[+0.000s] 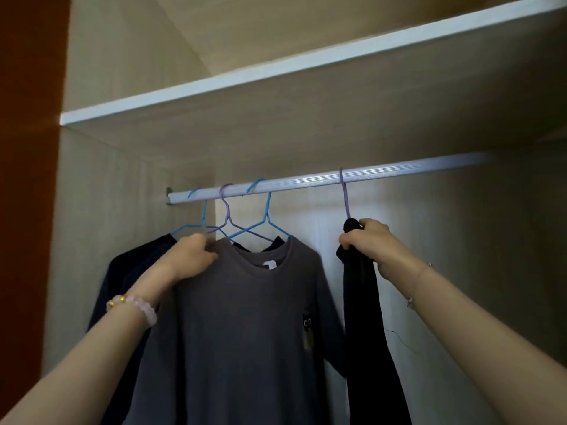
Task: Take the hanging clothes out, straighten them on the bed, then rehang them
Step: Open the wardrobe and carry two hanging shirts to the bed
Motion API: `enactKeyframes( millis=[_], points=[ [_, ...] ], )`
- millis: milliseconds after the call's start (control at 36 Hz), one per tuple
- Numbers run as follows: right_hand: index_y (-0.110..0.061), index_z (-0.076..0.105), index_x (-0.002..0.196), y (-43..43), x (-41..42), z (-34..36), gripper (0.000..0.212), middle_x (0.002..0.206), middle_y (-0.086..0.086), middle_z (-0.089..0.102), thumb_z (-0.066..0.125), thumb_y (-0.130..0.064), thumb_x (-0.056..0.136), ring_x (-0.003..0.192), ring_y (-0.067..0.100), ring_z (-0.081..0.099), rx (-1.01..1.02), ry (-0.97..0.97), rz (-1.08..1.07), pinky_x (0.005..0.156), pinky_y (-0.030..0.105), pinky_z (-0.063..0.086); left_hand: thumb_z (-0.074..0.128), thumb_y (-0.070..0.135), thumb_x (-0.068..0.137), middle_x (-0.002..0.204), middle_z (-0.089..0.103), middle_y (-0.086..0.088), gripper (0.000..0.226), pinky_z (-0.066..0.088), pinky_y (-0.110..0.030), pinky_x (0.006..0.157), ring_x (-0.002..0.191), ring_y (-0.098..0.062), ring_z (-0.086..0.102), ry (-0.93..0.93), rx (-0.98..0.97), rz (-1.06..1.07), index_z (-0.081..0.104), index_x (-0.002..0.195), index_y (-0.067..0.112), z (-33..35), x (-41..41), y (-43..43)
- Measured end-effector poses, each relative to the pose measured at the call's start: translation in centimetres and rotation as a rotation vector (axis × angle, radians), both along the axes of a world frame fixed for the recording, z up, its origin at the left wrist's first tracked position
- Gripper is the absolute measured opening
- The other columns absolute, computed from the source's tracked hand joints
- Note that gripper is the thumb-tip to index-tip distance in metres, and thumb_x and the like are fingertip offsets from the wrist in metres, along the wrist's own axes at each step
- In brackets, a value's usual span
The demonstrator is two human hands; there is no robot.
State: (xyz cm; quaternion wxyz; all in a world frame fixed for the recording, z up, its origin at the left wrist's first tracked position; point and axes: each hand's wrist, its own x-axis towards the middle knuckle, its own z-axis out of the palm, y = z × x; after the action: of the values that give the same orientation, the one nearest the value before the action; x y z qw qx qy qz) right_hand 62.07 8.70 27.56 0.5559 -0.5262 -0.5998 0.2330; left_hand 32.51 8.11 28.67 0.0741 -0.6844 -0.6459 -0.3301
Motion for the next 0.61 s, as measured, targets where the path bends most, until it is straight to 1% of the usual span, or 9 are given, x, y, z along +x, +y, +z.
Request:
enactKeyframes(
  millis=[83,139,167,250,333,417,472,528,611],
  points=[
    [-0.001,0.055,0.125,0.0,0.8,-0.3,0.045,0.128,0.017,0.059,0.064,-0.01,0.082,0.102,0.032,0.065,-0.074,0.027,0.062,0.062,0.028,0.05,0.054,0.007,0.089,0.108,0.069,-0.013,0.024,0.051,-0.035,0.088,0.101,-0.027,0.065,-0.268,-0.086,-0.191,0.066,0.109,0.003,-0.3,0.3,-0.6],
    [0.001,0.06,0.111,-0.1,1.4,-0.5,0.024,0.101,0.015,0.064,0.059,-0.004,0.088,0.078,0.023,0.062,-0.084,0.029,0.101,0.054,0.023,0.043,0.054,0.009,0.091,0.106,0.07,-0.013,0.022,0.051,-0.03,0.082,0.096,-0.026,0.066,-0.399,-0.119,-0.258,0.065,0.109,0.002,-0.7,0.7,-0.6],
    [0.001,0.061,0.096,-0.5,1.5,-0.4,0.01,0.085,0.012,0.063,0.054,0.0,0.089,0.068,0.02,0.058,-0.081,0.026,0.105,0.05,0.022,0.042,0.053,0.01,0.092,0.105,0.07,-0.014,0.022,0.051,-0.03,0.081,0.095,-0.027,0.066,-0.446,-0.115,-0.274,0.065,0.108,0.001,-0.8,0.9,-0.5],
    [-0.004,0.042,0.058,-0.5,2.0,-0.5,0.032,0.048,0.006,0.047,0.041,0.015,0.083,0.042,0.016,0.046,-0.044,0.056,0.134,0.032,0.01,0.034,0.051,0.012,0.094,0.095,0.07,-0.014,0.018,0.051,-0.03,0.07,0.082,-0.025,0.065,-0.563,-0.076,-0.292,0.066,0.097,0.002,-1.3,1.5,0.0],
    [-0.007,0.031,0.055,-0.8,2.3,-0.2,0.038,0.037,0.004,0.036,0.034,0.02,0.081,0.018,0.011,0.037,-0.029,0.058,0.103,0.03,0.005,0.026,0.047,0.012,0.096,0.089,0.068,-0.011,0.02,0.048,-0.028,0.066,0.079,-0.022,0.064,-0.627,-0.025,-0.314,0.066,0.093,0.005,-1.6,2.2,0.6],
    [-0.008,0.03,0.057,-0.4,2.8,0.5,0.037,0.056,0.005,0.033,0.037,0.02,0.081,0.037,0.023,0.038,-0.053,0.036,0.036,0.031,0.01,0.026,0.045,0.014,0.097,0.09,0.069,-0.012,0.023,0.049,-0.028,0.068,0.081,-0.024,0.064,-0.661,0.026,-0.312,0.067,0.095,0.005,-1.6,2.6,1.0],
    [-0.008,0.028,0.058,-0.1,3.0,0.9,0.037,0.062,0.004,0.029,0.039,0.019,0.079,0.049,0.021,0.03,-0.051,0.016,0.016,0.032,0.011,0.024,0.045,0.014,0.098,0.084,0.067,-0.012,0.025,0.048,-0.028,0.064,0.075,-0.023,0.062,-0.672,0.054,-0.313,0.066,0.087,0.004,-1.2,3.0,1.3],
    [-0.01,0.027,0.058,0.2,3.1,1.2,0.037,0.062,0.003,0.026,0.039,0.02,0.078,0.05,0.019,0.027,-0.022,-0.006,0.01,0.031,0.007,0.02,0.045,0.012,0.097,0.077,0.063,-0.012,0.028,0.045,-0.028,0.061,0.067,-0.02,0.057,-0.671,0.089,-0.308,0.062,0.077,0.004,-0.7,3.4,1.7],
    [-0.008,0.03,0.058,0.4,3.2,1.3,0.034,0.058,0.003,0.028,0.038,0.021,0.075,0.048,0.02,0.028,0.007,-0.012,0.035,0.031,0.006,0.019,0.046,0.012,0.097,0.078,0.062,-0.014,0.027,0.043,-0.028,0.061,0.066,-0.021,0.055,-0.681,0.103,-0.302,0.061,0.079,0.001,0.2,3.9,2.4]
  ],
)
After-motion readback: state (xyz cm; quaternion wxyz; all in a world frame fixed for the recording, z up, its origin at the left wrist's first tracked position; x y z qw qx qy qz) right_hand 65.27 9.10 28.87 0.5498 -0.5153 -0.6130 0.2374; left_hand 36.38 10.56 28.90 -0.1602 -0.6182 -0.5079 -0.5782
